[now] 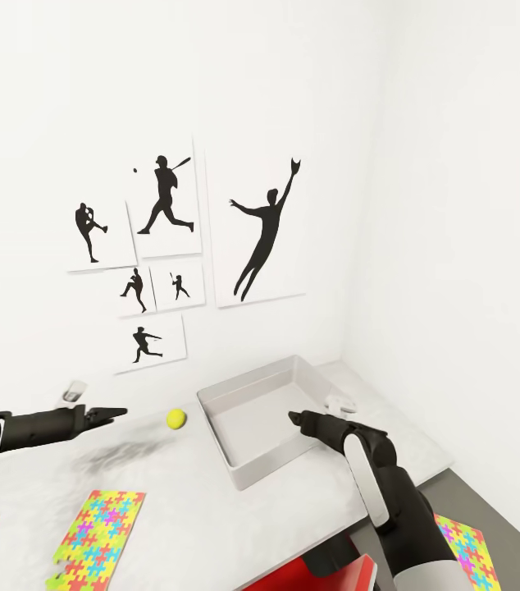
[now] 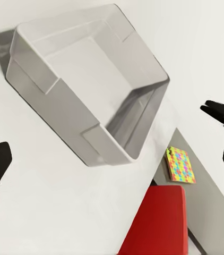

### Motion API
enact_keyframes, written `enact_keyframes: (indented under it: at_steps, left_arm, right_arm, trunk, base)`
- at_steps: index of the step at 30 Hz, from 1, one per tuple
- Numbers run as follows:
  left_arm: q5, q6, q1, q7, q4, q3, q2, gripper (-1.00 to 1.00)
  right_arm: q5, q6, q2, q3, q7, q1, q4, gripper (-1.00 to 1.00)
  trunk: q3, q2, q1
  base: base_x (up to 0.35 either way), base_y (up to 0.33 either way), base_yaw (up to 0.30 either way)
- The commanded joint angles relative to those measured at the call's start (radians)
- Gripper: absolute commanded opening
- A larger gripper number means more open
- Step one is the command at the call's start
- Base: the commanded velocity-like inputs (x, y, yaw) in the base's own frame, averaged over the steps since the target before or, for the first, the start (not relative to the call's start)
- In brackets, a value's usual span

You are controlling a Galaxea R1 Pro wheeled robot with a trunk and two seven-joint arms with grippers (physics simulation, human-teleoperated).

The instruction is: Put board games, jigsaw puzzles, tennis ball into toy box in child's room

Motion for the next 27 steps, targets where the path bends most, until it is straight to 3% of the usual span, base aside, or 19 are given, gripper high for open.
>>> enact_keyframes:
  at_steps: [1,6,11,14,17,20,23,27]
  left_arm:
    - [0.001,0.005,0.0,-0.003,0.0,0.001,-0.001,1.0]
    - [0.0,-0.008,-0.001,0.003,0.001,0.001,-0.013,1.0]
    - [-0.001,-0.002,-0.01,0.059,-0.005,0.0,-0.067,1.0]
    - [-0.007,0.016,-0.061,0.159,-0.008,-0.001,-0.122,1.0]
    - [-0.012,0.029,-0.146,0.361,0.0,-0.002,-0.2,1.0]
    - [-0.012,0.037,-0.181,0.473,0.006,-0.002,-0.242,1.0]
    - [-0.011,0.048,-0.24,0.63,0.021,-0.001,-0.303,1.0]
    - [-0.011,0.051,-0.291,0.754,0.078,-0.001,-0.362,1.0]
  right_arm:
    - [-0.011,0.005,0.001,0.001,-0.009,0.0,-0.008,1.0]
    - [-0.016,0.037,0.009,0.004,-0.011,0.0,-0.046,1.0]
    - [-0.014,0.065,0.03,0.014,-0.015,-0.002,-0.049,1.0]
    - [-0.01,0.088,0.05,0.018,-0.04,-0.018,-0.048,1.0]
    - [-0.017,0.156,0.054,0.019,-0.123,-0.082,-0.047,1.0]
    - [-0.02,0.184,0.054,0.019,-0.171,-0.122,-0.046,1.0]
    - [-0.021,0.212,0.054,0.019,-0.235,-0.182,-0.043,1.0]
    - [-0.022,0.236,0.054,0.018,-0.291,-0.235,-0.02,1.0]
  trunk:
    - [0.0,-0.001,0.0]
    - [0.0,-0.001,0.0]
    - [0.0,-0.001,0.0]
    - [0.0,-0.001,0.0]
    - [0.0,-0.001,0.0]
    - [0.0,-0.001,0.0]
    - [0.0,-0.001,0.0]
    - [0.0,-0.001,0.0]
  base:
    - [0.0,0.0,0.0]
    - [0.0,0.0,0.0]
    - [0.0,0.0,0.0]
    - [0.0,0.0,0.0]
    - [0.0,0.0,0.0]
    - [0.0,0.0,0.0]
    - [0.0,0.0,0.0]
    - [0.0,0.0,0.0]
